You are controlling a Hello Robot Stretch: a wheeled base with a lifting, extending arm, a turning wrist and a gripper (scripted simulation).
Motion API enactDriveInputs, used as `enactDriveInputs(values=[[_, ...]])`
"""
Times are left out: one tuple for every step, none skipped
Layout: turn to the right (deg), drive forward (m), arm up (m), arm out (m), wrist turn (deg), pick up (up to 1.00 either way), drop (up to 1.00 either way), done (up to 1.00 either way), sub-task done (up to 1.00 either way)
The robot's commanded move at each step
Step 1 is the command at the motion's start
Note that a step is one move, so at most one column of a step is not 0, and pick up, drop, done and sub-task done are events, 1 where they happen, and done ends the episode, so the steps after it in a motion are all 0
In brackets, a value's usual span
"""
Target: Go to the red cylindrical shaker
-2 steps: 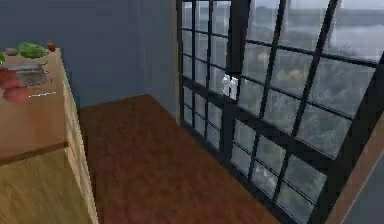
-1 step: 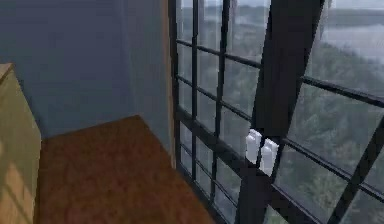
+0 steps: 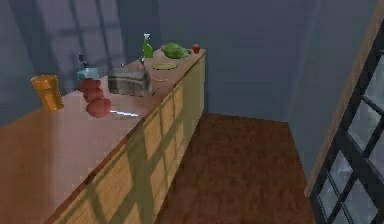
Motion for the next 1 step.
enactDriveInputs(values=[[-24.0,0.0,0.0,0.0,0.0,0.0,0.0,0.0,0.0]])
